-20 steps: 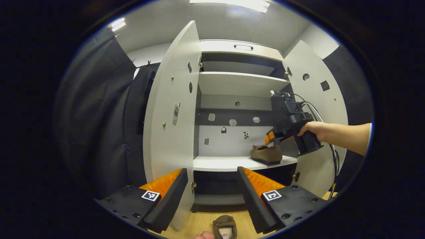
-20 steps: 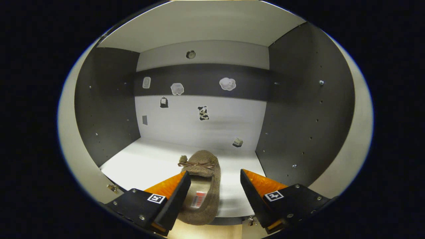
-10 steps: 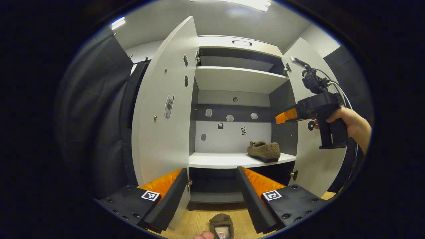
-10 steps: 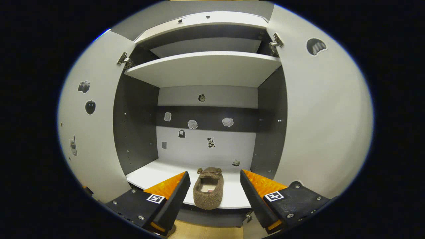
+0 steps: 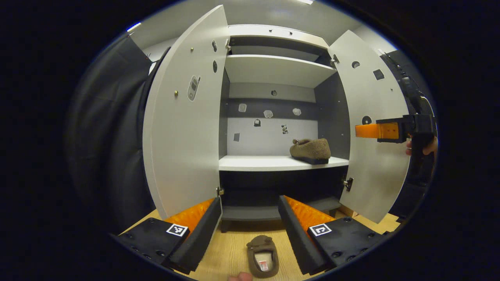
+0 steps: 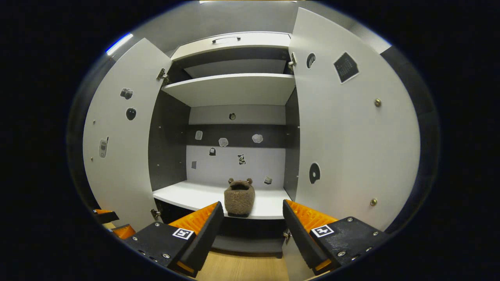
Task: Grab one shoe with the right hand and put it into the shoe cabinet, grab the other shoe with the left hand and put it into the shoe cabinet; then close the right door with the right hand and the left door with the left hand.
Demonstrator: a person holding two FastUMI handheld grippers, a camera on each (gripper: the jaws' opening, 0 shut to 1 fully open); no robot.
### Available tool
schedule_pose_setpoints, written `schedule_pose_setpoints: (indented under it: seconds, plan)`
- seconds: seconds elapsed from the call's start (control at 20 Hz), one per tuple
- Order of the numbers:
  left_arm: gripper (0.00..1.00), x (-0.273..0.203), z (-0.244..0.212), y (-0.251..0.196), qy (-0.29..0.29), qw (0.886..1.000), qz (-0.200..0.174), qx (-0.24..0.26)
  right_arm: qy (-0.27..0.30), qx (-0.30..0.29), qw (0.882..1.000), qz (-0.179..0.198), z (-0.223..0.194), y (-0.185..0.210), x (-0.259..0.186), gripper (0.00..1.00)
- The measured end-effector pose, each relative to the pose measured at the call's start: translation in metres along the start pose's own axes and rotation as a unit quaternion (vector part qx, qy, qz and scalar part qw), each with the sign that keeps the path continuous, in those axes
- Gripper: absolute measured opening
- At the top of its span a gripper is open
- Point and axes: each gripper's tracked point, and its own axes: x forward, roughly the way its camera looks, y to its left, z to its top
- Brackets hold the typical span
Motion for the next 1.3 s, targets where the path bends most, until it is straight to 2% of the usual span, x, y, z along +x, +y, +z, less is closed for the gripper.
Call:
schedule_pose_setpoints:
  seconds: [0.2,0.4,0.55,0.65,0.8,1.0,1.05,1.1,1.15,1.3]
  plan:
    - [0.97,0.004,-0.041,0.002,0.05,0.999,-0.004,0.013,-0.005,0.017,1.0,0.008,-0.022,0.006,-0.026,0.93]
    - [0.98,0.022,-0.132,-0.002,0.13,0.991,-0.033,0.015,0.002,0.034,0.999,0.009,-0.033,0.001,-0.041,0.94]
    - [0.98,0.035,-0.219,0.008,0.217,0.975,-0.034,0.039,0.011,0.025,1.0,0.004,-0.04,-0.004,-0.05,0.94]
    - [0.98,0.041,-0.261,0.013,0.269,0.962,-0.031,0.035,0.011,0.022,1.0,0.001,-0.04,-0.008,-0.056,0.94]
    - [0.98,0.065,-0.271,0.001,0.274,0.96,-0.05,-0.005,0.014,0.015,1.0,-0.007,-0.04,-0.014,-0.064,0.94]
    - [0.95,0.101,-0.287,-0.001,0.27,0.961,-0.062,-0.008,0.024,0.013,0.999,-0.017,-0.044,-0.02,-0.071,0.94]
    - [0.93,0.108,-0.287,0.001,0.266,0.962,-0.062,-0.005,0.027,0.013,0.999,-0.018,-0.046,-0.022,-0.071,0.94]
    - [0.86,0.115,-0.284,0.0,0.262,0.963,-0.065,-0.006,0.029,0.012,0.999,-0.019,-0.046,-0.022,-0.071,0.94]
    - [0.85,0.119,-0.282,-0.002,0.256,0.964,-0.07,-0.005,0.03,0.011,0.999,-0.019,-0.046,-0.022,-0.071,0.94]
    - [0.42,0.118,-0.277,0.001,0.257,0.964,-0.06,0.037,0.032,0.01,0.999,-0.016,-0.048,-0.02,-0.069,0.94]
